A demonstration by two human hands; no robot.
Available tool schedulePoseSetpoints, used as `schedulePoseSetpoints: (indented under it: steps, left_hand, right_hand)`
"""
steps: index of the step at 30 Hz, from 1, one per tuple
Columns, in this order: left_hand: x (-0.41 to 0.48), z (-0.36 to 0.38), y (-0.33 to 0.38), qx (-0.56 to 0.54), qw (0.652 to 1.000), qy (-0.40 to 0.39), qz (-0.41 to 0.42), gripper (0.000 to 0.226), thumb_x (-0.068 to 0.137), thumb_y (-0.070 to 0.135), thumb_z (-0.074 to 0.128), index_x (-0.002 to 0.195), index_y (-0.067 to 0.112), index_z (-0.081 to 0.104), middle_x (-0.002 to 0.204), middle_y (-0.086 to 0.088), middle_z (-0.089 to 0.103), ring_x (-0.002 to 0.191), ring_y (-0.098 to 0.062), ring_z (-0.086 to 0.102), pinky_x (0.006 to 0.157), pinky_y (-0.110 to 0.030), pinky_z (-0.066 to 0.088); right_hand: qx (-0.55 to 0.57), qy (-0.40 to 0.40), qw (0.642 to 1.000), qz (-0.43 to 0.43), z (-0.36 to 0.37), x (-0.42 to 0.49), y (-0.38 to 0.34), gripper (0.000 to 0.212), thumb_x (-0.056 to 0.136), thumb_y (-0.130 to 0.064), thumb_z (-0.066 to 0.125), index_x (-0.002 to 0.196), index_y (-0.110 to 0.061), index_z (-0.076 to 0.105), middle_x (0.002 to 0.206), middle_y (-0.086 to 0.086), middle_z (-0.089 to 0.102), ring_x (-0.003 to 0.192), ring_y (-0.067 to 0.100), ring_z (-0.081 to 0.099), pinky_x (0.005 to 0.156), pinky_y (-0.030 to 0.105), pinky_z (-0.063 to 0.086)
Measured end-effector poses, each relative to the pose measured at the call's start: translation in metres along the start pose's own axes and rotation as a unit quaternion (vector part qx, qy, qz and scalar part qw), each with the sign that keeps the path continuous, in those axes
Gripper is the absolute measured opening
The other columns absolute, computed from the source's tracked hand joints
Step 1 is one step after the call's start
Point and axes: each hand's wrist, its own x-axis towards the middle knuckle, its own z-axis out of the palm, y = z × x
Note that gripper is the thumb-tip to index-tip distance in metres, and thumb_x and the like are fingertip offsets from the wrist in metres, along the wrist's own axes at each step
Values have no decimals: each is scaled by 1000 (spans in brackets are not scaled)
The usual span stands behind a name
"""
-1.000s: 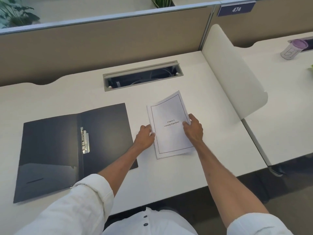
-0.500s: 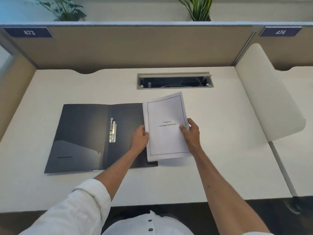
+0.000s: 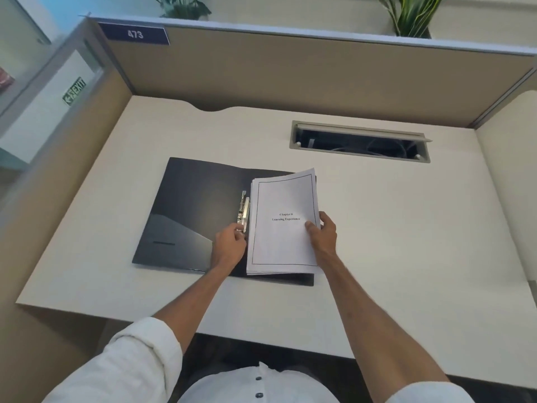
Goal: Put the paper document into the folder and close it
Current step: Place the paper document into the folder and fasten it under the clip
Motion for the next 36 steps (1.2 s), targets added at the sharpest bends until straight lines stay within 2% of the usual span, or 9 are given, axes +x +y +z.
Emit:
schedulePoseSetpoints:
  steps: [5, 8, 12, 16, 19, 24, 29, 32, 36]
  left_hand:
    - [4, -5, -9, 6, 1000, -4, 4, 39, 108, 7, 49, 132, 18, 79, 124, -10, 82, 113, -34, 75, 103, -43, 62]
    - [6, -4, -11, 0, 1000, -5, 13, 40, 107, 7, 49, 131, 18, 79, 123, -9, 82, 111, -33, 75, 99, -35, 60]
    - [9, -2, -11, -1, 1000, -7, 18, 40, 109, 9, 48, 134, 17, 78, 123, -10, 82, 111, -34, 75, 97, -35, 57]
    - [11, -4, -12, 7, 999, -9, 30, 41, 109, 8, 47, 136, 16, 77, 121, -12, 82, 111, -35, 74, 96, -36, 56]
    - [13, -7, -13, 9, 999, -8, 39, 39, 110, 8, 48, 136, 14, 76, 125, -11, 81, 114, -34, 74, 100, -40, 60]
    - [15, -10, -14, 6, 999, 0, 41, 34, 110, 9, 51, 129, 14, 79, 124, -8, 81, 115, -31, 74, 102, -41, 61]
    - [16, -12, -16, 25, 998, -9, 56, 35, 109, 8, 52, 133, 12, 76, 131, -8, 78, 121, -29, 72, 108, -44, 59]
    - [16, -13, -17, 36, 997, -9, 63, 35, 109, 8, 51, 133, 12, 75, 131, -7, 76, 120, -29, 71, 106, -45, 60]
    - [15, -12, -18, 47, 997, -4, 66, 34, 108, 8, 50, 131, 12, 74, 127, -8, 75, 116, -32, 71, 103, -48, 60]
  right_hand:
    - [26, 15, 999, 20, 16, 1, 4, 49, 106, -11, 63, 155, -5, 57, 155, 21, 63, 145, 42, 61, 125, 54, 48]
    - [40, 20, 999, 21, 18, 1, 8, 49, 106, -9, 64, 154, -5, 58, 153, 22, 64, 143, 43, 62, 124, 55, 49]
    - [74, 37, 996, 16, 16, 5, 12, 44, 105, -2, 61, 149, -4, 62, 142, 25, 71, 133, 47, 68, 119, 59, 54]
    - [115, 40, 992, 19, 17, 10, 12, 41, 105, 2, 60, 145, -6, 61, 147, 26, 69, 117, 33, 69, 120, 56, 53]
    - [113, 42, 992, 25, 21, 14, 13, 51, 105, 0, 60, 156, -3, 55, 153, 25, 65, 137, 40, 65, 125, 58, 48]
    - [94, 37, 995, 19, 28, 16, 18, 51, 106, -2, 60, 157, -3, 55, 156, 24, 62, 146, 44, 60, 125, 58, 47]
    - [95, 37, 994, 23, 35, 19, 21, 55, 106, -3, 62, 160, -3, 53, 159, 22, 60, 149, 42, 59, 127, 55, 46]
    - [85, 38, 996, 12, 40, 19, 19, 48, 105, 1, 60, 153, -1, 59, 152, 19, 66, 142, 41, 64, 125, 54, 49]
    - [5, 50, 999, -6, 44, 15, 15, 41, 105, -7, 60, 146, -5, 63, 146, 12, 71, 137, 38, 66, 122, 50, 50]
